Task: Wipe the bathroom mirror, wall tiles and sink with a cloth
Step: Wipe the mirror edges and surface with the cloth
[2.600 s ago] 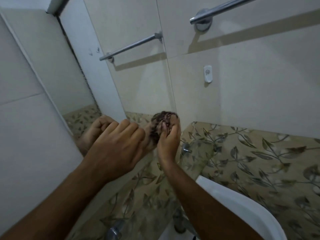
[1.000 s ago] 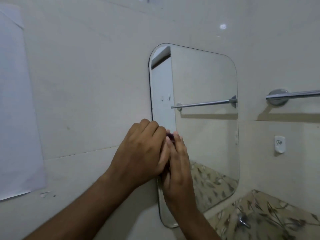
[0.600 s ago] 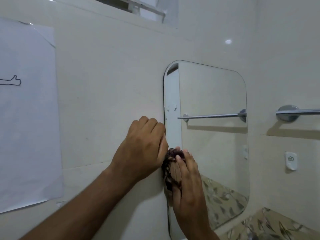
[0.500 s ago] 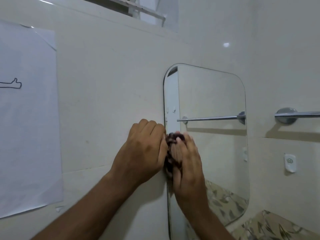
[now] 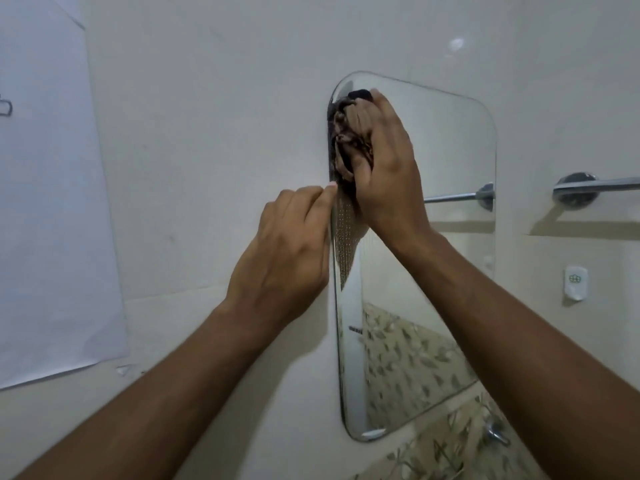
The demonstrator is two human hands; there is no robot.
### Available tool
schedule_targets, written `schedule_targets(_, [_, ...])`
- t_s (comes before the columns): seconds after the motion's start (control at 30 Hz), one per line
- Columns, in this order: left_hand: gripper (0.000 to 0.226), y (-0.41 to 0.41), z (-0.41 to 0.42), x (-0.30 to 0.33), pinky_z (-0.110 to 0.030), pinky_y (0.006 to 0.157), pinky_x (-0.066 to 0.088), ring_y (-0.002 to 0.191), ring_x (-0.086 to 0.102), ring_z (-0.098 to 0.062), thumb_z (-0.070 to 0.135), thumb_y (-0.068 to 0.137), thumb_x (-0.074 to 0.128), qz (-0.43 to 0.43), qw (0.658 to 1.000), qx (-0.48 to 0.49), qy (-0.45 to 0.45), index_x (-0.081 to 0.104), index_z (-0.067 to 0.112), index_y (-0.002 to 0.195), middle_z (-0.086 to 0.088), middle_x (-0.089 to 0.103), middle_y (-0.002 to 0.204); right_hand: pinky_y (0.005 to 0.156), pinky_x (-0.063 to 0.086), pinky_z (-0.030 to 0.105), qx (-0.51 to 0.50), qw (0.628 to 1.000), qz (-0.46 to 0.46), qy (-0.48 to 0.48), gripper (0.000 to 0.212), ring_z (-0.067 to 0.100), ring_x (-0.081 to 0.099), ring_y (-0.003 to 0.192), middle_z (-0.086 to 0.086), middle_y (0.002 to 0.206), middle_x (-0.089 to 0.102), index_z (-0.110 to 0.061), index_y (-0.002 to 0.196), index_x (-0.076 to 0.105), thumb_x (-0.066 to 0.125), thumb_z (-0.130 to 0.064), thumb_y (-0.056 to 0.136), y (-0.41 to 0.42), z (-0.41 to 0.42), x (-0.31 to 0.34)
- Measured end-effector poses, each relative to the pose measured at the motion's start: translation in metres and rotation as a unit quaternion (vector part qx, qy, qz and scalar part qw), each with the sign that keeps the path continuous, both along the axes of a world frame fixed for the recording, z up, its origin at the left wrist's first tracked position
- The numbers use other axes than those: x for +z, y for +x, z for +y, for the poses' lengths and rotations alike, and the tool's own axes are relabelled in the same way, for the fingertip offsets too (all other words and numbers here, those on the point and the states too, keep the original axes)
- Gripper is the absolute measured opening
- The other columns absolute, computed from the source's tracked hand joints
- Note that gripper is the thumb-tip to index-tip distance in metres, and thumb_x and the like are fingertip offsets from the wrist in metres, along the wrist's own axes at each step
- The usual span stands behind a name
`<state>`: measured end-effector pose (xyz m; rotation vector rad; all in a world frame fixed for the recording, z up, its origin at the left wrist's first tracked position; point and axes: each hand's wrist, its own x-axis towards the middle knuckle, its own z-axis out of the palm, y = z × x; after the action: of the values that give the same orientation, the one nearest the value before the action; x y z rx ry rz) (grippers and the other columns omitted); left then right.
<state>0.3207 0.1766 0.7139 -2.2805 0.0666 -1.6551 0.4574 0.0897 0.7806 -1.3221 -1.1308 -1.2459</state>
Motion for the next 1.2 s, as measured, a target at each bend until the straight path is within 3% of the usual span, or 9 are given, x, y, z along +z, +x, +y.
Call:
schedule_targets(0.23, [0.042,0.002,-0.001,0.000,-0.043,0.085,0.044,0.102,0.054,-0.032,0.004,0.098,0.041,-0.001,1.000,0.009,0.009,0.053,-0.003,0.137,-0.018,0.058,0.119,0.123,0.025,0.031,-0.005,1.000,0.006,0.007,0.052,0.030,0.031,0.149,0.015,0.160,0.035,-0.003,0.149,0.040,0.048,-0.020,0.101,0.001,-0.001,0.044])
schedule_targets(0.33, [0.043,0.002,0.000,-0.001,-0.040,0.088,0.044,0.103,0.053,-0.031,0.004,0.097,0.040,-0.027,1.000,-0.007,0.001,0.052,-0.005,0.138,-0.019,0.058,0.118,0.121,0.025,0.027,0.005,1.000,-0.007,0.003,0.052,0.028,0.034,0.148,0.015,0.159,0.037,-0.002,0.149,0.040,0.049,-0.020,0.101,0.000,-0.002,0.027])
schedule_targets(0.47, [0.034,0.002,-0.002,-0.002,-0.043,0.091,0.047,0.102,0.053,-0.032,0.005,0.098,0.040,-0.047,0.998,-0.030,-0.004,0.060,-0.005,0.123,-0.022,0.060,0.115,0.124,0.026,0.040,0.020,0.999,-0.019,-0.037,0.053,0.031,0.031,0.149,0.019,0.158,0.035,0.002,0.149,0.039,0.049,-0.012,0.099,-0.006,-0.007,-0.062])
schedule_targets(0.6, [0.025,0.002,-0.002,-0.002,-0.043,0.079,0.043,0.089,0.052,-0.030,0.012,0.101,0.041,-0.043,0.999,0.006,0.023,0.064,0.001,0.104,-0.017,0.061,0.100,0.118,0.029,0.059,0.022,0.996,-0.001,-0.087,0.051,0.039,0.024,0.151,0.023,0.159,0.032,0.005,0.147,0.039,0.048,0.002,0.098,-0.009,-0.017,-0.178])
schedule_targets(0.7, [0.024,0.003,-0.002,-0.004,-0.039,0.074,0.033,0.080,0.045,-0.028,0.014,0.100,0.038,-0.026,0.999,0.028,0.038,0.058,0.005,0.091,-0.013,0.055,0.088,0.117,0.029,0.062,0.000,0.993,0.016,-0.115,0.056,0.039,0.020,0.153,0.017,0.163,0.025,-0.002,0.152,0.033,0.047,0.003,0.098,-0.012,-0.021,-0.256])
schedule_targets(0.9, [0.024,0.007,-0.007,-0.019,-0.045,0.077,0.036,0.080,0.045,-0.029,0.017,0.099,0.034,0.003,0.995,0.075,0.058,0.052,0.007,0.086,-0.012,0.051,0.084,0.106,0.039,0.064,-0.035,0.984,0.024,-0.171,0.049,0.033,0.014,0.155,0.004,0.169,0.011,-0.017,0.158,0.021,0.030,-0.028,0.111,-0.010,-0.031,-0.358])
schedule_targets(1.0, [0.025,0.009,-0.006,-0.018,-0.045,0.079,0.035,0.082,0.044,-0.029,0.019,0.100,0.032,0.012,0.992,0.106,0.068,0.050,0.008,0.087,-0.012,0.050,0.085,0.111,0.035,0.062,-0.030,0.987,0.021,-0.158,0.051,0.029,0.012,0.156,0.005,0.169,0.011,-0.013,0.156,0.024,0.032,-0.034,0.111,-0.013,-0.031,-0.354])
schedule_targets(1.1, [0.025,0.010,-0.006,-0.019,-0.046,0.079,0.033,0.082,0.042,-0.030,0.020,0.101,0.031,0.017,0.990,0.118,0.072,0.048,0.009,0.086,-0.013,0.049,0.085,0.117,0.030,0.062,-0.016,0.993,0.043,-0.108,0.044,0.029,0.012,0.155,0.016,0.160,0.026,-0.002,0.147,0.034,0.032,-0.027,0.111,-0.023,-0.020,-0.308])
schedule_targets(1.2, [0.026,0.011,-0.004,-0.021,-0.045,0.080,0.031,0.083,0.041,-0.030,0.020,0.102,0.029,0.015,0.989,0.127,0.076,0.046,0.008,0.087,-0.013,0.048,0.086,0.119,0.027,0.061,0.031,0.995,0.069,-0.064,0.046,0.035,0.018,0.154,0.023,0.159,0.030,0.003,0.147,0.038,0.043,0.004,0.101,-0.031,-0.009,-0.262])
